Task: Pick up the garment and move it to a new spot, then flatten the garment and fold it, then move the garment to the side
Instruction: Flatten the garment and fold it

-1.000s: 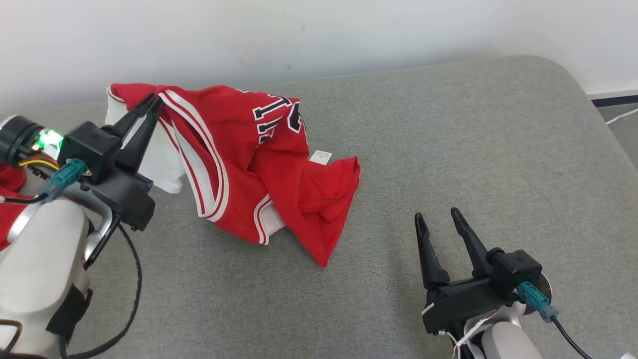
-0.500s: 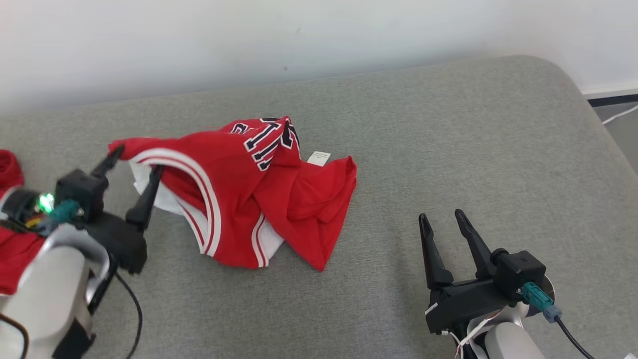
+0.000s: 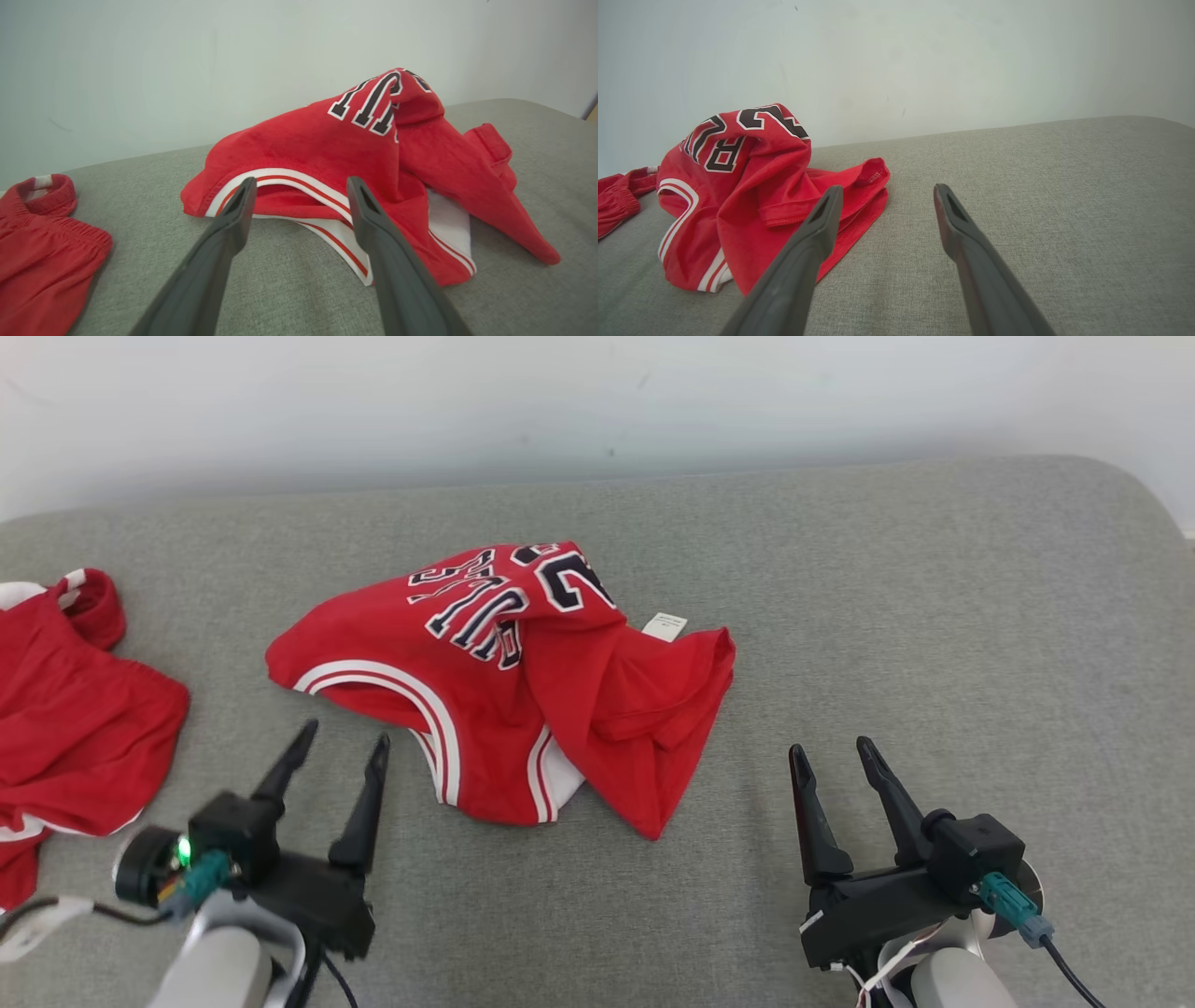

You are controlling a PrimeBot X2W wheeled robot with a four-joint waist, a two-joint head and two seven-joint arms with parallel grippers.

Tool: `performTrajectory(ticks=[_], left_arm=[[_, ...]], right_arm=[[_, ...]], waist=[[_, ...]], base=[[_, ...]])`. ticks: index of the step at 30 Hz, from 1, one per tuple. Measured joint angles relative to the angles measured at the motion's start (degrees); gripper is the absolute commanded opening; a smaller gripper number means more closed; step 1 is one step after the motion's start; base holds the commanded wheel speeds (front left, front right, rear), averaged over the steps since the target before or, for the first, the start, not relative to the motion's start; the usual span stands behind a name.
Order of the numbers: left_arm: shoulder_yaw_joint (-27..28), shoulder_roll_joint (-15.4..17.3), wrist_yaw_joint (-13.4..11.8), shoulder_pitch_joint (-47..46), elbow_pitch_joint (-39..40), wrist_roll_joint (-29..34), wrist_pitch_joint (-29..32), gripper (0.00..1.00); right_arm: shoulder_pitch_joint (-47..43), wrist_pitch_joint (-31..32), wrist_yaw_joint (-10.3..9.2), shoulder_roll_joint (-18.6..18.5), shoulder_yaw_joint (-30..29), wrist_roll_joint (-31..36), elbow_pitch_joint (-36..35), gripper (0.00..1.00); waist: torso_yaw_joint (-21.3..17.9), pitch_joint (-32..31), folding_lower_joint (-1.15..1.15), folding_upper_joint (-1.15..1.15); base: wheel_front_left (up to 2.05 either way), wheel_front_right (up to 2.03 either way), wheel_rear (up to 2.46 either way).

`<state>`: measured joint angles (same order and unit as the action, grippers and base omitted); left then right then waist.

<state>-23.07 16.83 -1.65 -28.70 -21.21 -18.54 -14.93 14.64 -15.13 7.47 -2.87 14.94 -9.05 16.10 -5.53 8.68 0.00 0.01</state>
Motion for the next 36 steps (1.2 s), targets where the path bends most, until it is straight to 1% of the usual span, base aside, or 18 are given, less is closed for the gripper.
performTrajectory(ticks=[5, 11, 22, 31, 32, 33, 34, 36], left_arm=[[0.78, -0.92, -0.44, 4.41, 2.98, -0.45, 0.0, 1.0], [0.02, -2.8, 0.85, 5.77, 2.68, -0.53, 0.0, 1.0], [-1.23, -5.32, 3.53, 3.57, -5.46, -0.51, -0.01, 1.0], [-0.69, -7.1, 4.19, -0.18, -11.57, -0.11, -0.01, 1.0], [-0.71, -7.26, 4.47, -0.57, -12.56, -0.05, -0.01, 0.93], [-0.59, -7.48, 4.58, -0.81, -13.18, -0.05, -0.01, 0.56], [-0.54, -7.76, 4.66, -0.94, -13.6, -0.05, -0.01, 0.0], [-0.58, -8.23, 5.11, -1.02, -14.08, -0.03, -0.01, 0.0]], right_arm=[[0.02, 0.0, 0.0, 0.0, 0.13, 0.01, -0.01, 1.0], [0.35, 0.0, 0.0, 0.0, 0.65, 0.01, 0.2, 1.0], [1.42, 0.0, 0.0, 0.0, 1.01, -0.1, 0.19, 1.0], [2.26, 0.0, 0.0, -0.01, 0.99, -0.18, 0.11, 1.0], [2.26, 0.0, 0.0, -0.01, 1.03, -0.18, 0.15, 1.0], [2.26, 0.0, 0.0, -0.01, 1.05, -0.18, 0.18, 1.0], [2.26, 0.0, 0.0, -0.01, 1.02, -0.18, 0.2, 1.0], [2.25, 0.0, 0.0, 0.0, 0.9, -0.16, 0.19, 1.0]], waist=[[0.82, 0.39, 0.0, 0.0], [0.84, 0.88, 0.0, 0.0], [-2.29, 2.36, 0.0, 0.0], [-4.96, 3.57, 0.0, 0.0], [-5.12, 3.61, 0.0, 0.0], [-5.24, 3.6, 0.01, 0.0], [-5.3, 3.55, 0.01, 0.0], [-5.25, 3.42, 0.0, 0.0]], base=[[0.0, 0.0, 0.0], [0.0, 0.0, 0.0], [0.0, 0.0, 0.0], [0.0, 0.0, 0.0], [0.0, 0.0, 0.0], [0.0, 0.0, 0.0], [0.0, 0.0, 0.0], [0.0, 0.0, 0.0]])
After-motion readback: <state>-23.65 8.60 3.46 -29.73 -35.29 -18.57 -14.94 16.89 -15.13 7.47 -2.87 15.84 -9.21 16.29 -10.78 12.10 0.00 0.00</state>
